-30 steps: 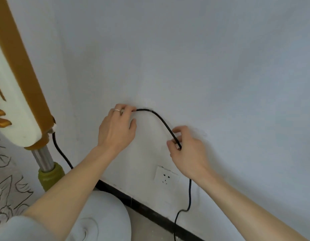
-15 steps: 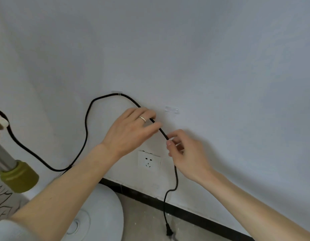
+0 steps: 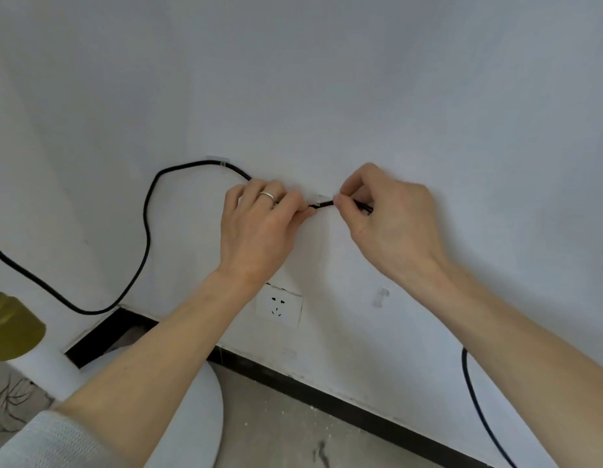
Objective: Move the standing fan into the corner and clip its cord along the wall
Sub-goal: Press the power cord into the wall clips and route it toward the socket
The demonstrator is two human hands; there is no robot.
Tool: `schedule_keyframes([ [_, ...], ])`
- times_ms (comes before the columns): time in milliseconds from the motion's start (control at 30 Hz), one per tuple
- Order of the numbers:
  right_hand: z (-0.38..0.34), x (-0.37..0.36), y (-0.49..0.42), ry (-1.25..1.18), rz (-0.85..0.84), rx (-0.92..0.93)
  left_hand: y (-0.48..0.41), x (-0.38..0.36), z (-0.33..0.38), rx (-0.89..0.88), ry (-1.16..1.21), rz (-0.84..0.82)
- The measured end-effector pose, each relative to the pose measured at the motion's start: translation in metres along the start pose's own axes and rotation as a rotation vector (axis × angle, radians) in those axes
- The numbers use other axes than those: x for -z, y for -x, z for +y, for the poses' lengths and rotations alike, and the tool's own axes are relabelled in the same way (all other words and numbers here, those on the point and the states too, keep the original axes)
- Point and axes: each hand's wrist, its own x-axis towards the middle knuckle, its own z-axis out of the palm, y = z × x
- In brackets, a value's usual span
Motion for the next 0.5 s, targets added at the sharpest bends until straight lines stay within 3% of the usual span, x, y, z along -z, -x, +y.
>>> schedule_keyframes([
  [233, 0.012, -0.013, 0.016, 0.011, 0.132, 0.018, -0.003, -0.002, -0.002, 0.032, 0.012, 0.043],
  [367, 0.016, -0.029, 0.032, -0.103, 0.185, -0.039, -0.005, 0.000, -0.006, 0.028, 0.049, 0.036],
  [500, 0.015, -0.030, 0.031, 0.013, 0.189, -0.030, -0.007, 0.003, -0.003, 0.089, 0.092, -0.020],
])
